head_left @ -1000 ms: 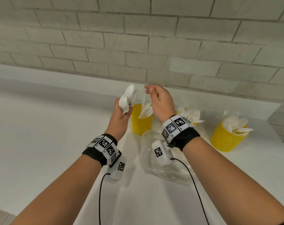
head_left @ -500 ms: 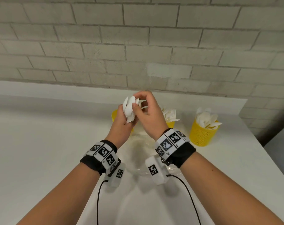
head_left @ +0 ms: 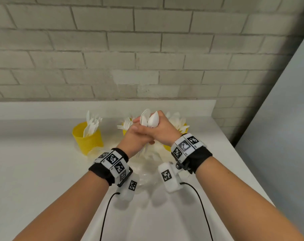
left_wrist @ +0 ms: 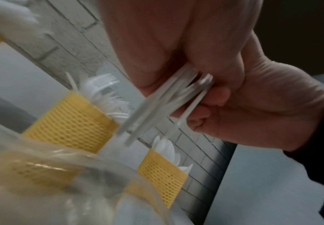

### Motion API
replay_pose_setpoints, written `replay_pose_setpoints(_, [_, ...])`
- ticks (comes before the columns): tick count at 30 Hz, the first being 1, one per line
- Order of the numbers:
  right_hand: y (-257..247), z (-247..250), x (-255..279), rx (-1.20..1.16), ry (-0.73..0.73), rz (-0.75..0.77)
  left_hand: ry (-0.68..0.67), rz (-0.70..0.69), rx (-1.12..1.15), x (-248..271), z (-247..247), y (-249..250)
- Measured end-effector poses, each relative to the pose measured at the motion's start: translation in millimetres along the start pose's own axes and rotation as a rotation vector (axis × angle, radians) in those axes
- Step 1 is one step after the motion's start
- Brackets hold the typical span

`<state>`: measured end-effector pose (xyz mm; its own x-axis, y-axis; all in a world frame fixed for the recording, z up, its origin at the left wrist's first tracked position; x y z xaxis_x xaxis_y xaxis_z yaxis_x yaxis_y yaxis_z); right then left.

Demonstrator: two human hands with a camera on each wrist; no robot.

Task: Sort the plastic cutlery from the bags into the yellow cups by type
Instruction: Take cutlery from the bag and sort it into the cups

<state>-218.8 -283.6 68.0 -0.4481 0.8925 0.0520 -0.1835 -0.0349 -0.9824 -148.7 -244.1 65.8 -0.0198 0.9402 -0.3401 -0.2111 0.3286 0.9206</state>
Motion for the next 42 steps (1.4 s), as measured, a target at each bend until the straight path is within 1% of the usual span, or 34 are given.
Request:
replay_pose_setpoints(2, [3,20,-2,-0.009,0.017,0.001,0.003,0.013,0.064,-9,-16,2])
replay_pose_setpoints(4, [0,40,-3,0.014,0.083,0.022,0.0,0.042,0.058,-20,-30,2])
replay_pose_setpoints(6, [-4,61,-4,-0.006,0.19,0.051,0.01,0.098,-0.051,-31,-39,-5])
replay_pose_setpoints(8, [-6,86,-8,-0.034,0.318,0.08,-0.029,0.15,-0.143,-40,-47,-18])
replay_pose_setpoints(10, [-7,113,-12,-0.024,0.443,0.089,-0.125,0.175,-0.307,-46,-55,-34])
replay_pose_setpoints(12, [-5,137,-16,-0.025,0.526,0.071,-0.2,0.146,-0.611,-49,-60,-47])
replay_pose_setpoints(14, [-1,157,-21,-0.009,0.578,0.057,-0.226,0.107,-0.874,-48,-62,-56])
replay_pose_setpoints(15, [2,165,-24,0.002,0.599,0.055,-0.221,0.086,-0.935,-48,-64,-59])
replay_pose_setpoints(17, [13,173,-31,0.016,0.625,0.04,-0.179,0.057,-0.952,-47,-67,-61])
replay_pose_setpoints(19, [30,173,-38,0.01,0.62,0.0,-0.122,0.017,-0.936,-48,-69,-61])
replay_pose_setpoints(21, [45,170,-43,0.053,0.584,-0.047,-0.087,0.001,-0.915,-50,-70,-62])
replay_pose_setpoints(26, [55,161,-52,0.266,0.436,-0.038,-0.053,0.008,-0.889,-52,-66,-66])
replay_pose_setpoints(30, [59,136,-56,0.477,0.279,-0.028,-0.028,-0.002,-0.873,-51,-65,-67])
replay_pose_setpoints(32, [65,128,-56,0.522,0.224,-0.042,-0.019,-0.008,-0.86,-51,-64,-67])
replay_pose_setpoints(34, [64,127,-55,0.486,0.22,0.003,-0.012,-0.012,-0.851,-51,-63,-67])
replay_pose_setpoints(36, [59,132,-51,0.418,0.285,0.082,-0.008,-0.015,-0.844,-52,-62,-67])
replay_pose_setpoints(37, [55,135,-48,0.434,0.328,0.146,-0.007,-0.013,-0.839,-52,-62,-67])
replay_pose_setpoints(38, [51,135,-44,0.504,0.356,0.215,-0.003,-0.015,-0.836,-52,-62,-67])
replay_pose_setpoints(39, [48,132,-40,0.601,0.353,0.28,0.002,-0.019,-0.833,-52,-61,-67])
replay_pose_setpoints(41, [51,123,-36,0.738,0.247,0.347,0.012,-0.027,-0.83,-51,-60,-67])
replay_pose_setpoints(42, [55,120,-35,0.755,0.185,0.353,0.014,-0.027,-0.829,-51,-60,-68])
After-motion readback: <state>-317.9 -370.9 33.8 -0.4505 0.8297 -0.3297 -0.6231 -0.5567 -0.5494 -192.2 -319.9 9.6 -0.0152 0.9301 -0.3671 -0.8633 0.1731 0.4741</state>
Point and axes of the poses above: each hand's wrist, its own x-axis away from the middle knuckle, its own z-axis out of the back of the hand, y = z × x, the point moved 7 cm from there along -x, towards the middle knuckle, and after that the axes turned 6 degrees about -z, right-handed, at the moved point
